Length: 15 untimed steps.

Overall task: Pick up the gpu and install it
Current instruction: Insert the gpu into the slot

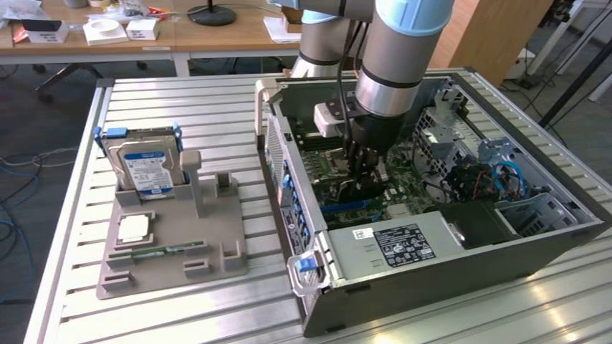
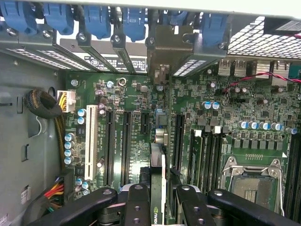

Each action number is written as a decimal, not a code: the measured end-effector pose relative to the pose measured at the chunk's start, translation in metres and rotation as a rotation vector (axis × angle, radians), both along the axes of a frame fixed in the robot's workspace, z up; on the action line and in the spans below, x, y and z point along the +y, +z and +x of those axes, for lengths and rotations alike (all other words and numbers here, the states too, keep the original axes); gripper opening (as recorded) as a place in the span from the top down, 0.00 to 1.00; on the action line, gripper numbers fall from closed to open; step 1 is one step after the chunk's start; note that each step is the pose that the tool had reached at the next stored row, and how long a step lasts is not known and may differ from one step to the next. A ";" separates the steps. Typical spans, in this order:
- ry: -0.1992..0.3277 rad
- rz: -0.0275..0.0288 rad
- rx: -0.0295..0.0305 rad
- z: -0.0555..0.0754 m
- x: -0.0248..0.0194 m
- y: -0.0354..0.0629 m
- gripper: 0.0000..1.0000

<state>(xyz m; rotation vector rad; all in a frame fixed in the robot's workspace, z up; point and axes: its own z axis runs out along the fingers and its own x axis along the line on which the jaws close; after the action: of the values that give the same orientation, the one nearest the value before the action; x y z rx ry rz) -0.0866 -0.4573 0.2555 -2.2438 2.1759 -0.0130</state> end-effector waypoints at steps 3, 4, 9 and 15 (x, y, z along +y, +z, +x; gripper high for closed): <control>0.000 -0.0004 0.0001 0.000 0.0000 -0.0008 0.74; 0.000 -0.0004 0.0002 0.000 0.0000 -0.0008 0.74; 0.000 -0.0004 0.0002 0.000 0.0000 -0.0017 0.74; 0.000 -0.0003 0.0001 0.000 0.0000 -0.0022 0.74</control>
<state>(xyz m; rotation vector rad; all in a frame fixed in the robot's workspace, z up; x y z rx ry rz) -0.0870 -0.4573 0.2533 -2.2440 2.1761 -0.0133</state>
